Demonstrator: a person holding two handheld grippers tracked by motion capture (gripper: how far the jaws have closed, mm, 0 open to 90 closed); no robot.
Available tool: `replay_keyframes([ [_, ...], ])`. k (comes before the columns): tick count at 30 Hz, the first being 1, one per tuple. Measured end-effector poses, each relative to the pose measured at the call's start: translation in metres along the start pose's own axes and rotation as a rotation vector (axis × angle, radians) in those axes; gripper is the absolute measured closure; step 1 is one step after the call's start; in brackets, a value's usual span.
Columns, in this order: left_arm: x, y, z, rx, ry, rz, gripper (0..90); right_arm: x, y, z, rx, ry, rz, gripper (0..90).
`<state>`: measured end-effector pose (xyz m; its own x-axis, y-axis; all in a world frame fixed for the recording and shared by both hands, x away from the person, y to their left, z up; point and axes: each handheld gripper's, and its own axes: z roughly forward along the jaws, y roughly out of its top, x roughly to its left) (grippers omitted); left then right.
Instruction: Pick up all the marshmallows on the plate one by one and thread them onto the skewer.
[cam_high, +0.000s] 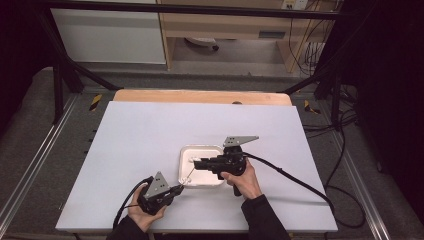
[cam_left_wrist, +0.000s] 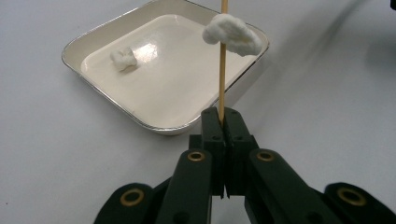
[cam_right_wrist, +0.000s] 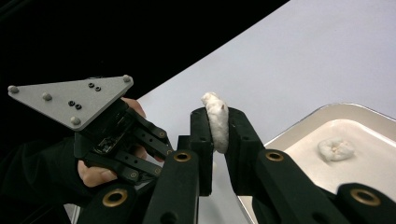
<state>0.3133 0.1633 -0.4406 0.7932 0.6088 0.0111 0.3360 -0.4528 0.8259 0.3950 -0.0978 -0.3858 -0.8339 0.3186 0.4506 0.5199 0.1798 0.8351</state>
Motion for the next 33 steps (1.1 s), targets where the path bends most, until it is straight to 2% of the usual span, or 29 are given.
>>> replay_keyframes([
  [5,-0.0002,-0.0005,0.0011,0.003,-0.003,-0.002,89.2,0.0011,-0.0023,0.0014,0.000,-0.011,-0.008,83.1],
  [33,-0.0005,-0.0008,0.0012,0.018,-0.007,0.000,89.3,-0.0013,-0.0098,0.0052,0.000,0.015,-0.006,84.0],
])
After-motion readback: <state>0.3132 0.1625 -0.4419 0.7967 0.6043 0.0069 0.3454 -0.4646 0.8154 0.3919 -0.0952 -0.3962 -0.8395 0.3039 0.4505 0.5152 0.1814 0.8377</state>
